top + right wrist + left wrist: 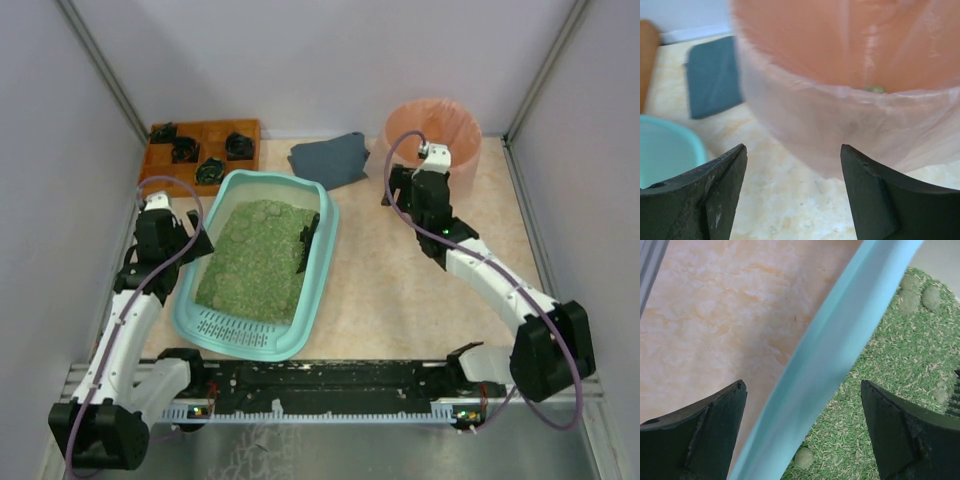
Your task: Clean the litter box
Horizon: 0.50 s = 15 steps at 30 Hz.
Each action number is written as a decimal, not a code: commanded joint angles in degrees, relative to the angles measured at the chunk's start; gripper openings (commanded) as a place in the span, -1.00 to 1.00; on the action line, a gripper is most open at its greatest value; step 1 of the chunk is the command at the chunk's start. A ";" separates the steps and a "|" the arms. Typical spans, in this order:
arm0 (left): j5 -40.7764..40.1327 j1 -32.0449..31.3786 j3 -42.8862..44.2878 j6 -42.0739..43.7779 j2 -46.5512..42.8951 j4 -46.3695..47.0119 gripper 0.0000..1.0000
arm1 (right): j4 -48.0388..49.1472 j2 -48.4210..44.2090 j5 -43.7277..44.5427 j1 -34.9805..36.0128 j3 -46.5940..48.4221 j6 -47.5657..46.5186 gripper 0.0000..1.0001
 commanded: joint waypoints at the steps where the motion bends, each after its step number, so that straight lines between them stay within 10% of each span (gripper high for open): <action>1: 1.06 2.26 1.97 -0.59 1.70 -0.77 1.00 | -1.80 -9.20 -15.48 0.57 -0.90 -1.44 0.50; 15: 24.83 -1.59 5.01 1.38 8.98 -2.88 0.68 | -16.92 -29.66 -29.89 0.56 -6.86 6.32 0.50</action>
